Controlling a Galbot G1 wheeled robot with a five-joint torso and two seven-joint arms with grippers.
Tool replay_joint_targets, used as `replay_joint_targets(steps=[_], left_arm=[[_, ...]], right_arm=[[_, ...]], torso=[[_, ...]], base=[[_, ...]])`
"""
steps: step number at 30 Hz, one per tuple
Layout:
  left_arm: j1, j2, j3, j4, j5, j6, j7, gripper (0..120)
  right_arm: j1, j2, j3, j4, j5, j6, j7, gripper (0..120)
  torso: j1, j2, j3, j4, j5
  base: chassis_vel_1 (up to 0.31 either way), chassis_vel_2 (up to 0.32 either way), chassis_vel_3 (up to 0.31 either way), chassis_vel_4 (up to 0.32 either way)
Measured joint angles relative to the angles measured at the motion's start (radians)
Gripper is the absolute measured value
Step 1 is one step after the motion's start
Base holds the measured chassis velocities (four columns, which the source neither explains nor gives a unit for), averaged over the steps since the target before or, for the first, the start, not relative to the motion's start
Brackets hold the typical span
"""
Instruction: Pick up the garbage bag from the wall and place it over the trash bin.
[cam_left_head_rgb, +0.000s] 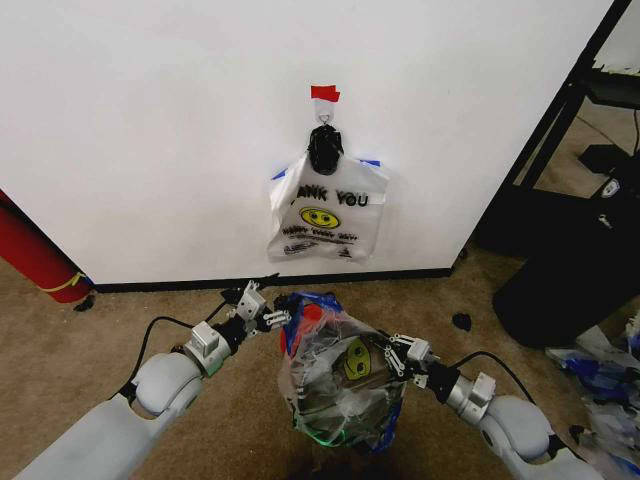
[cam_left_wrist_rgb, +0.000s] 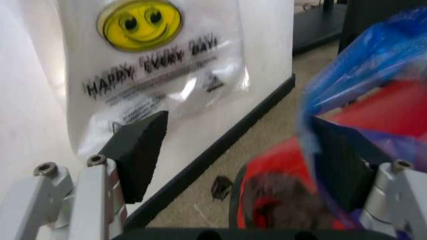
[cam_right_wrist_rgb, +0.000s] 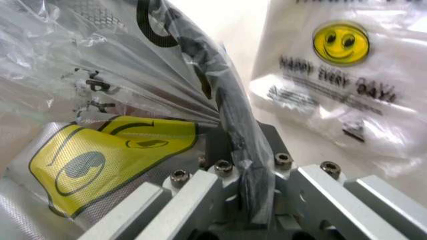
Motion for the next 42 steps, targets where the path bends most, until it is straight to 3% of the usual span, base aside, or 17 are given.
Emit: replay_joint_targets(steps=[7, 10, 12, 16, 19, 22, 26, 31, 36, 42], left_arm=[[-0.015, -0.009, 0.004, 0.029, 0.002, -0.039, 0.037, 97], [-0.016, -0.009, 0.000, 0.030, -0.010, -0.060, 0.056, 99], [-0.015, -0.014, -0.028, 0.027, -0.117, -0.147, 0.069, 100], [-0.003, -0.026, -0.050, 0.022, -0.192, -0.221, 0.082, 100], [0.005, -0.037, -0.054, 0.017, -0.224, -0.246, 0.070, 100], [0.031, -0.048, -0.053, -0.024, -0.277, -0.249, 0.044, 100], [0.090, -0.050, -0.040, -0.104, -0.290, -0.187, -0.033, 100], [0.214, -0.050, 0.001, -0.253, -0.301, 0.040, -0.270, 100], [0.313, -0.048, 0.020, -0.336, -0.382, 0.116, -0.306, 100], [0.328, -0.073, 0.054, -0.367, -0.474, 0.164, -0.300, 98]], right_arm=[[0.006, -0.001, 0.017, -0.024, 0.127, -0.003, -0.035, 0], [0.006, -0.002, 0.015, -0.028, 0.152, -0.019, -0.004, 0], [-0.002, -0.001, -0.005, -0.035, 0.185, -0.090, 0.110, 0], [-0.006, 0.012, -0.034, -0.031, 0.222, -0.160, 0.255, 0], [-0.009, 0.020, -0.051, -0.009, 0.242, -0.200, 0.360, 0], [-0.014, 0.037, -0.078, 0.047, 0.318, -0.253, 0.572, 0], [-0.015, 0.061, -0.090, 0.108, 0.409, -0.264, 0.736, 0], [-0.026, 0.090, -0.087, 0.151, 0.468, -0.183, 0.868, 0], [-0.026, 0.105, -0.088, 0.154, 0.501, -0.124, 0.891, 0], [-0.027, 0.123, -0.088, 0.154, 0.537, -0.096, 0.891, 0]], torso=[[0.000, 0.000, 0.000, -0.0001, 0.0001], [0.000, 0.000, 0.000, -0.0001, 0.0000], [0.000, 0.000, 0.000, -0.0001, 0.0000], [0.000, 0.000, 0.000, -0.0001, 0.0001], [0.000, 0.000, 0.000, 0.0000, 0.0000], [0.000, 0.000, 0.000, -0.0005, 0.0000], [0.000, 0.000, 0.000, 0.0003, 0.0000], [0.000, 0.000, 0.000, -0.0003, 0.0001], [0.000, 0.000, 0.000, 0.0002, 0.0000], [0.000, 0.000, 0.000, 0.0000, 0.0000]], base=[[0.000, 0.000, 0.000, 0.000], [0.000, 0.000, 0.000, 0.000], [0.000, 0.000, 0.000, 0.000], [0.000, 0.000, 0.000, 0.000], [0.000, 0.000, 0.000, 0.000], [0.000, 0.000, 0.000, 0.000], [0.000, 0.000, 0.000, 0.000], [0.000, 0.000, 0.000, 0.000], [0.000, 0.000, 0.000, 0.000], [0.000, 0.000, 0.000, 0.000]])
